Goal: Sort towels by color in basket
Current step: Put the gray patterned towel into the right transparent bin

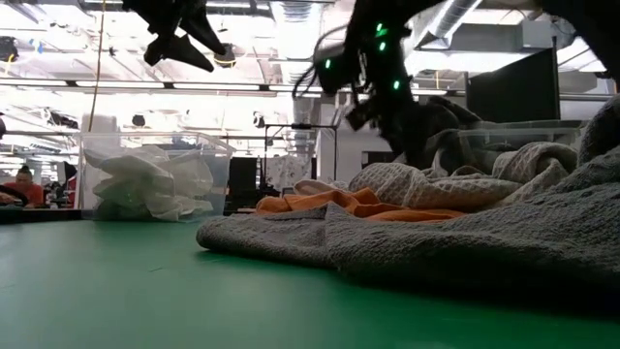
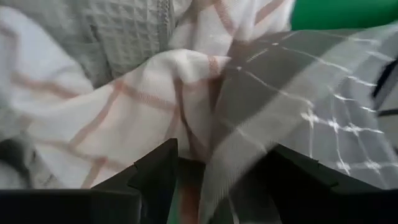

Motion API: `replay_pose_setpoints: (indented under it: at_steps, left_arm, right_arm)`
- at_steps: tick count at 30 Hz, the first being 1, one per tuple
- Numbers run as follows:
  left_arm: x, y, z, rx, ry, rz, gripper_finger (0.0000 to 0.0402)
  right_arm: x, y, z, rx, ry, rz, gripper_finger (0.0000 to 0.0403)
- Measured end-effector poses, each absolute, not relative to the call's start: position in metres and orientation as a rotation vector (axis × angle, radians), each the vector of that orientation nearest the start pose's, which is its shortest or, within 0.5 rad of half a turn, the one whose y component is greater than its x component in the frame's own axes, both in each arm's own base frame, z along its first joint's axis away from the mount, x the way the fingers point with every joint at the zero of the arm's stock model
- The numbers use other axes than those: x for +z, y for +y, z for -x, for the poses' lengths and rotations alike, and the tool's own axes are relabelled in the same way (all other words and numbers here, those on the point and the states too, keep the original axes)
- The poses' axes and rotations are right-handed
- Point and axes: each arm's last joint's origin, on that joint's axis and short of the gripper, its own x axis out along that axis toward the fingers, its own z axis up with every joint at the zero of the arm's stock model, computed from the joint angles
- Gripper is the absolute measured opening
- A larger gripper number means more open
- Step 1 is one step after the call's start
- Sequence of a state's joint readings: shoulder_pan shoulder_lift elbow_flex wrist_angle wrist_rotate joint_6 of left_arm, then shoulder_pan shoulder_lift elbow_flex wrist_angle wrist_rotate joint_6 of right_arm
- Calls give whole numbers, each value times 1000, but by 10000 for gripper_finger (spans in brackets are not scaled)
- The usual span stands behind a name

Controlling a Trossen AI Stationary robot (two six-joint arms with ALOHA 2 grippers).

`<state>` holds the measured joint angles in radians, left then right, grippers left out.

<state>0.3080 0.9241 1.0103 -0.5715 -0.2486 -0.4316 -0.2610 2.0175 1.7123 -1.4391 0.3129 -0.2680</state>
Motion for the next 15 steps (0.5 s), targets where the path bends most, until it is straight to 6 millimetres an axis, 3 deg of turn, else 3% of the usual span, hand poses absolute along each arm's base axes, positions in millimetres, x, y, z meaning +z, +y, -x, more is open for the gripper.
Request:
replay_pose_setpoints:
  at_steps: [5,10,12,15]
  left_arm:
    - [350,62,-174,626,370,425,194]
    - [351,62,-174,624,362,425,194]
    - [351,62,-174,624,362,425,194]
    - [351,62,-174,623,364,417,194]
  right_arm:
    - [207,-123,-356,-191,1887,185,188]
    - [204,-140,-350,-200,1907,123,39]
    - [210,-144,-346,-201,1893,88,21]
    - [233,-145,-335,-246,1838,58,23]
